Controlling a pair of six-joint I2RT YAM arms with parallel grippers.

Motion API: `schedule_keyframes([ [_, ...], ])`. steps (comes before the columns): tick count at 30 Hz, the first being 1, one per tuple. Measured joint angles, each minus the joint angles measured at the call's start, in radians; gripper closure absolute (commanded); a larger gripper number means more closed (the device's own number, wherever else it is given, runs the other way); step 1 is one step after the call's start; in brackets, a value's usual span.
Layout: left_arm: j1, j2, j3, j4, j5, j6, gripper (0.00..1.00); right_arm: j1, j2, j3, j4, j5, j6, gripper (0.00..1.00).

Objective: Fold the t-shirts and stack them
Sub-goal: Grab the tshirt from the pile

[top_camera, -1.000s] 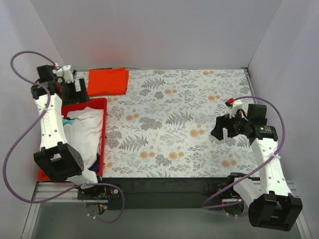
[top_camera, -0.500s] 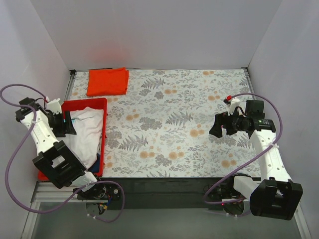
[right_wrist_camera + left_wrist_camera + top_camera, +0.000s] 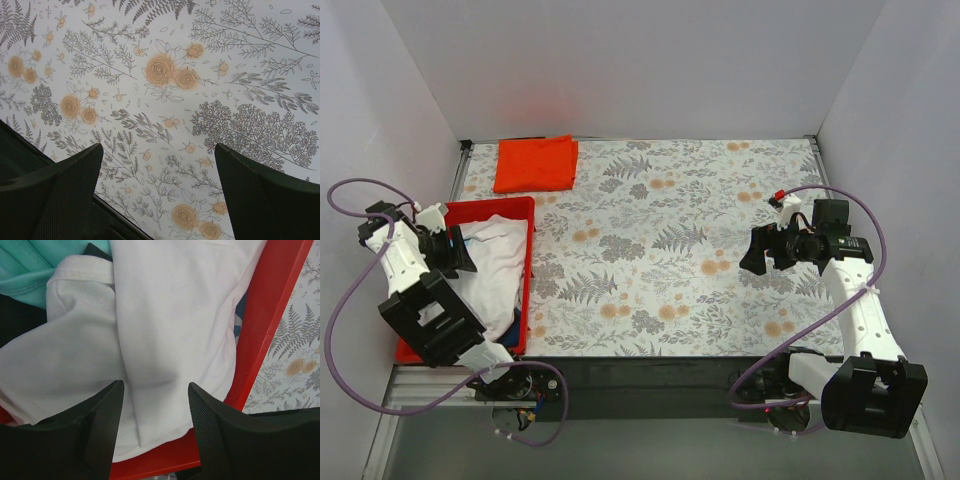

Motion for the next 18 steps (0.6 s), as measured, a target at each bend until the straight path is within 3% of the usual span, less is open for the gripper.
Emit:
schedule_keyframes([
  [6, 0.0, 0.023, -0.018, 0.009, 0.009, -0.019, 0.52, 0.0, 0.003, 0.0, 0.0, 0.0, 0.0, 0.02],
  [12, 0.0, 0.022, -0.018, 0.01, 0.061, -0.032, 0.65, 0.0, 0.011, 0.0, 0.0, 0.0, 0.0, 0.02],
  [17, 0.0, 0.022, -0.018, 0.011, 0.081, -0.049, 1.0, 0.0, 0.013, 0.0, 0.0, 0.0, 0.0, 0.01],
  [18, 0.0, 0.022, -0.018, 0.012, 0.082, -0.05, 1.0, 0.0, 0.013, 0.0, 0.0, 0.0, 0.0, 0.02],
])
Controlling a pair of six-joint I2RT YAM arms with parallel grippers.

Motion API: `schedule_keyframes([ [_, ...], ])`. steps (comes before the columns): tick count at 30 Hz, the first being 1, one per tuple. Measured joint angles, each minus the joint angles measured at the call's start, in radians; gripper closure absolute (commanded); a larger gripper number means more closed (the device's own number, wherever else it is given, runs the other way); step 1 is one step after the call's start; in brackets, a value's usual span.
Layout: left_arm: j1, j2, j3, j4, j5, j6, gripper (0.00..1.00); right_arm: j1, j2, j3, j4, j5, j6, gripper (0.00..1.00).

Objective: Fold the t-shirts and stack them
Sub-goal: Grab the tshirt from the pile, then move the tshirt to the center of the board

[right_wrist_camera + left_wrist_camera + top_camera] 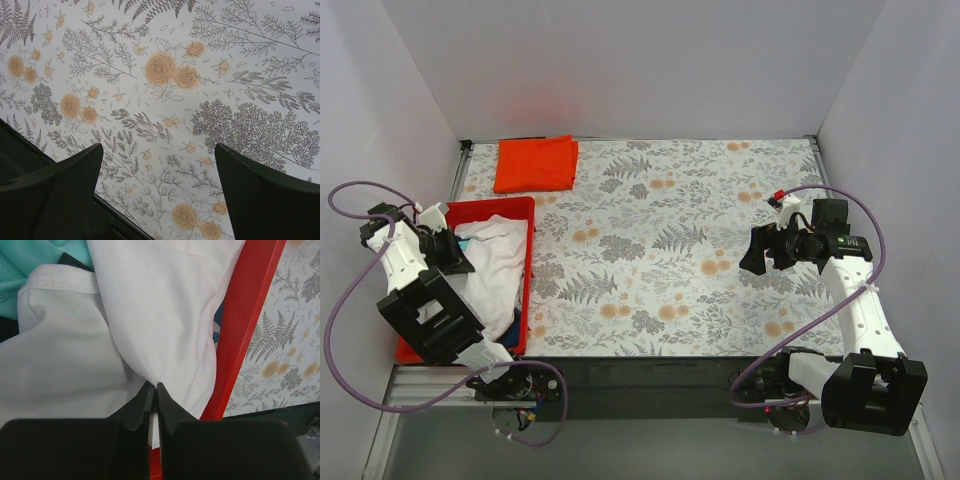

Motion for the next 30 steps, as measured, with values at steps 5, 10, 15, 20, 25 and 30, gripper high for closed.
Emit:
schedule_keyframes([
  [5, 0.0, -0.001, 0.009, -0.005, 0.01, -0.003, 1.0, 0.0, 0.0, 0.0, 0.0, 0.0, 0.0, 0.02],
  [10, 0.0, -0.036, 0.164, -0.055, 0.089, -0.006, 1.0, 0.0, 0.0, 0.0, 0.0, 0.0, -0.001, 0.02],
  [15, -0.003, -0.187, 0.366, 0.023, 0.204, -0.047, 1.0, 0.0, 0.0, 0.0, 0.0, -0.001, -0.001, 0.02],
  [20, -0.126, -0.286, 0.505, 0.177, 0.347, -0.172, 1.0, 0.0, 0.003, 0.0, 0.0, -0.002, 0.001, 0.02],
  [25, -0.483, -0.209, 0.617, 0.408, 0.364, -0.341, 1.0, 0.0, 0.008, 0.005, 0.0, -0.005, 0.006, 0.02],
  [30, -0.771, 0.014, 0.874, 0.555, 0.278, -0.446, 1.0, 0.0, 0.003, 0.012, 0.001, 0.0, 0.006, 0.02],
])
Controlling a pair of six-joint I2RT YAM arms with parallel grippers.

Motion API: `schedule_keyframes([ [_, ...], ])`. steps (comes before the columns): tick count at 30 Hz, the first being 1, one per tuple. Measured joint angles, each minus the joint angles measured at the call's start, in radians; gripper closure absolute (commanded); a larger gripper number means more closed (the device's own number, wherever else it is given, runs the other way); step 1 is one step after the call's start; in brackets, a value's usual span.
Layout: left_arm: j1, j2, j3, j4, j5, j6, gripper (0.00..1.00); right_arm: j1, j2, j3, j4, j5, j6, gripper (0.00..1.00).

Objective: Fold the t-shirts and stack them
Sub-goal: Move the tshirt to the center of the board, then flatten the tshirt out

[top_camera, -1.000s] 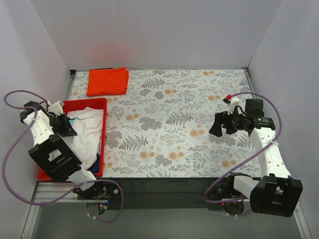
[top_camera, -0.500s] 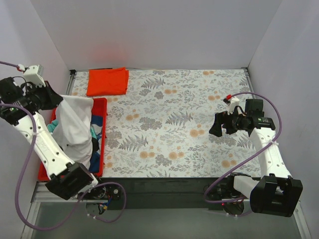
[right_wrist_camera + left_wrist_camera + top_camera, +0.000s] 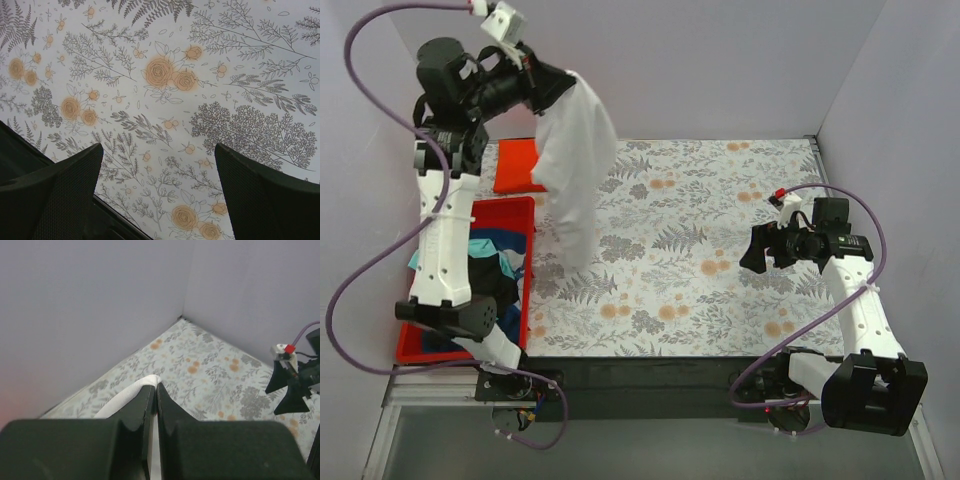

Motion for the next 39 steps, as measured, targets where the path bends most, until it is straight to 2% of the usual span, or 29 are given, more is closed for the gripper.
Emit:
schedule_keyframes([
  [3, -0.107, 0.13, 0.162, 0.073, -0.031, -0.053, 1.0, 0.0, -0.009, 0.0, 0.0, 0.005, 0.0, 0.02],
  [6, -0.165, 0.18, 0.183, 0.152, -0.029, -0.142, 1.0, -0.003, -0.02, 0.0, 0.0, 0.015, 0.004, 0.02],
  [9, -0.181, 0.138, 0.028, 0.244, -0.025, -0.223, 1.0, -0.018, -0.022, 0.015, -0.002, 0.025, 0.01, 0.02],
  [12, -0.179, 0.034, -0.27, 0.325, -0.042, -0.27, 1.0, -0.033, -0.022, 0.044, -0.003, 0.043, 0.011, 0.02],
  [13, -0.175, -0.002, -0.383, 0.348, -0.048, -0.277, 0.93, -0.035, -0.022, 0.057, -0.004, 0.051, 0.01, 0.02],
  [16, -0.129, -0.09, -0.657, 0.314, -0.048, -0.264, 0.55, -0.039, -0.022, 0.101, -0.021, 0.073, -0.014, 0.02],
  [17, -0.097, -0.104, -0.723, 0.283, -0.048, -0.254, 0.48, -0.039, -0.021, 0.113, -0.027, 0.08, -0.026, 0.01],
  [21, 0.066, -0.117, -0.9, 0.137, -0.061, -0.185, 0.38, -0.039, 0.012, 0.154, -0.055, 0.098, -0.088, 0.02],
  [23, 0.133, -0.128, -0.969, 0.072, -0.078, -0.12, 0.37, -0.039, 0.055, 0.164, -0.062, 0.097, -0.119, 0.04],
  [26, 0.145, -0.16, -1.029, -0.009, -0.077, -0.034, 0.37, -0.015, 0.139, 0.169, -0.064, 0.101, -0.145, 0.11],
  [32, 0.026, -0.163, -1.046, -0.09, -0.077, 0.104, 0.4, 0.11, 0.356, 0.219, -0.041, 0.162, -0.138, 0.17],
  [39, -0.045, -0.048, -1.047, -0.094, -0.171, 0.117, 0.37, 0.184, 0.645, 0.455, 0.047, 0.235, -0.076, 0.2],
])
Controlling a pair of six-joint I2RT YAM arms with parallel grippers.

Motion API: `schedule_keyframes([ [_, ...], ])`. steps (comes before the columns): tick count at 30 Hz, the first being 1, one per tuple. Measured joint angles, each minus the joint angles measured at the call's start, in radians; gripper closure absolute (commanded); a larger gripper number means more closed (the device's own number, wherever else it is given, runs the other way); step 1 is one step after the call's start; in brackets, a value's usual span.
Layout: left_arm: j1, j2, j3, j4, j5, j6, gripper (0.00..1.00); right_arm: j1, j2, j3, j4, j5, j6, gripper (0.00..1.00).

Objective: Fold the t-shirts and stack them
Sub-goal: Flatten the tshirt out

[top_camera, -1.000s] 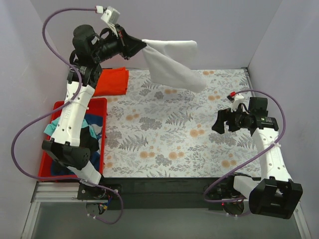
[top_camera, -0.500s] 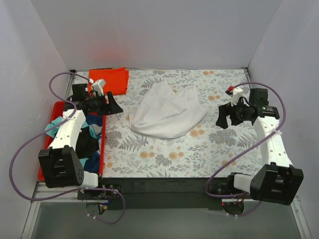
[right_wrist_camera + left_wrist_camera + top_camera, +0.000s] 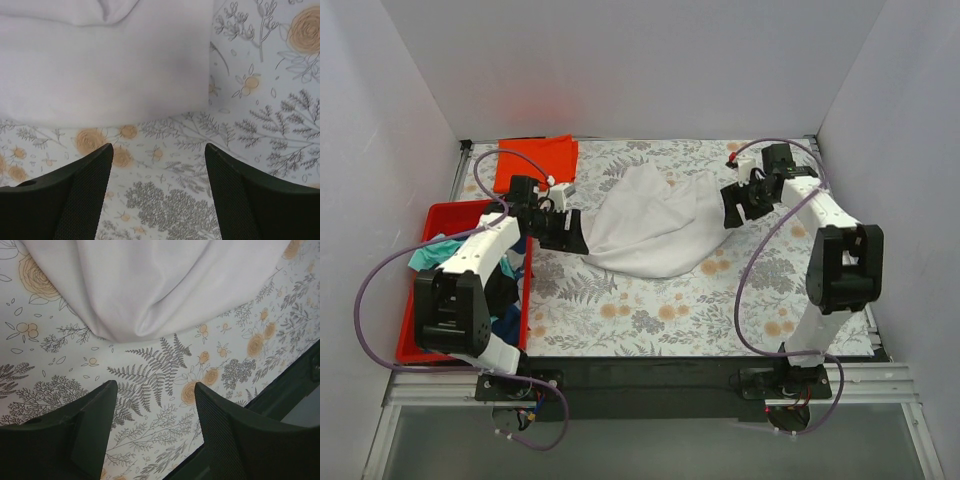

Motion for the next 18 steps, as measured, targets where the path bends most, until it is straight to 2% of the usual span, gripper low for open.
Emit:
schedule_keyframes([
  [3, -0.002, 0.026, 0.003, -0.001, -0.027, -0.011, 0.36, 0.02, 0.118, 0.085, 0.031, 0.033, 0.018, 0.21],
  [9, -0.002, 0.027, 0.037, 0.003, -0.077, -0.032, 0.35, 0.054, 0.261, 0.153, 0.043, 0.099, 0.018, 0.29],
  [12, -0.002, 0.027, 0.037, 0.005, -0.1, -0.04, 0.35, 0.065, 0.274, 0.141, 0.043, 0.123, -0.002, 0.39],
  [13, -0.002, 0.027, 0.037, 0.005, -0.107, -0.043, 0.35, 0.069, 0.272, 0.127, 0.047, 0.13, -0.013, 0.48],
  [15, -0.002, 0.027, 0.037, 0.008, -0.119, -0.05, 0.36, 0.075, 0.259, 0.077, 0.064, 0.145, -0.045, 0.56],
  [16, -0.002, 0.028, 0.038, 0.008, -0.125, -0.055, 0.37, 0.079, 0.249, 0.047, 0.069, 0.153, -0.069, 0.64],
  [18, -0.002, 0.034, 0.044, 0.008, -0.137, -0.06, 0.37, 0.085, 0.2, -0.019, 0.092, 0.167, -0.106, 0.75],
])
